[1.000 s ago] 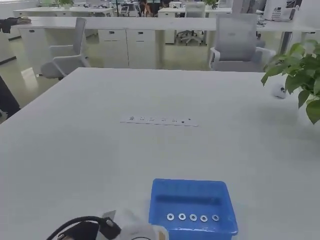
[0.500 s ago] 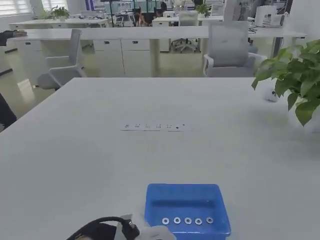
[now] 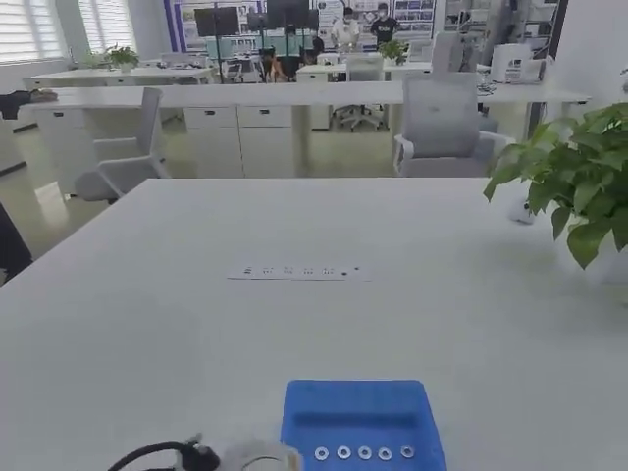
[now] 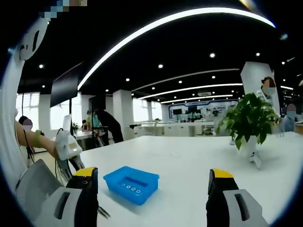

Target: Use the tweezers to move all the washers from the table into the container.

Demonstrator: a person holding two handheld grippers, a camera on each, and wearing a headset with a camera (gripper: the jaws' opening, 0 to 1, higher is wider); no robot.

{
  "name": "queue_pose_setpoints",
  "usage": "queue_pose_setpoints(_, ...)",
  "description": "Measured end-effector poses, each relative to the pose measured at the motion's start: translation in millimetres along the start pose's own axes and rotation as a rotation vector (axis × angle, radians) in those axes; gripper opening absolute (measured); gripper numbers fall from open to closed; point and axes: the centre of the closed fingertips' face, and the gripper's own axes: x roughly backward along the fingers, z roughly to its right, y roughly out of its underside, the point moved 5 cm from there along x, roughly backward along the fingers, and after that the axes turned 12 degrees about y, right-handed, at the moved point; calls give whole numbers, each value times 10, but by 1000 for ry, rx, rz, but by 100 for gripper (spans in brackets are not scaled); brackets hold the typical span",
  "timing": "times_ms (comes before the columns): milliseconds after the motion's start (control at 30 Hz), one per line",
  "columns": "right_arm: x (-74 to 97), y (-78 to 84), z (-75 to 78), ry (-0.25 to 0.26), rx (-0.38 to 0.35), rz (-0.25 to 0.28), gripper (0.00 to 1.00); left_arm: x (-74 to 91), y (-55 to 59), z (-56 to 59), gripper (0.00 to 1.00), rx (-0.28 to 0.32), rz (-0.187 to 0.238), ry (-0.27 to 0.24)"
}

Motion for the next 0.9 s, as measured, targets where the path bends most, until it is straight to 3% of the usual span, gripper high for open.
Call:
queue_pose_setpoints(67, -7, 13, -12, -8, 5, -8, 97, 107, 28, 7, 39, 63, 92, -39)
queue_pose_setpoints(100, -10, 27, -24, -15, 8, -14, 97, 188, 36, 0, 43, 98, 178, -77)
queue_pose_setpoints(133, -12, 35, -33, -21, 11, -18, 96, 247, 35, -3, 46, 123, 236, -105)
queue_pose_setpoints(167, -15, 46, -47, -31, 14, -21, 96, 334, 9, -1, 45, 166, 340, -145)
queue_pose_setpoints(200, -20, 54, -57, -37, 14, -25, 96, 378, -22, 15, 43, 185, 411, -154)
queue_pose_setpoints(233, -31, 65, -73, -43, 17, -32, 96, 461, -60, 15, 43, 203, 527, -196)
queue_pose_setpoints(300, -37, 80, -102, -55, 27, -41, 97, 576, -83, 28, 52, 260, 684, -242)
queue_pose_setpoints(367, -43, 106, -143, -69, 46, -57, 98, 679, -79, 32, 64, 306, 788, -286)
queue_pose_setpoints(433, -44, 110, -157, -73, 60, -58, 99, 805, -88, 1, 75, 280, 859, -368)
queue_pose_setpoints(567, -40, 75, -169, -83, 33, -35, 99, 1081, -174, -17, 99, 239, 1086, -476)
queue_pose_setpoints(667, -31, 30, -157, -76, 21, -3, 99, 1136, -150, -40, 99, 242, 1120, -514)
queue_pose_setpoints(800, -31, 41, -108, -48, 22, -8, 99, 1116, -126, -54, 99, 253, 1095, -537)
queue_pose_setpoints(900, -29, 45, -76, -31, 25, -9, 99, 1139, -140, -47, 99, 227, 1107, -556)
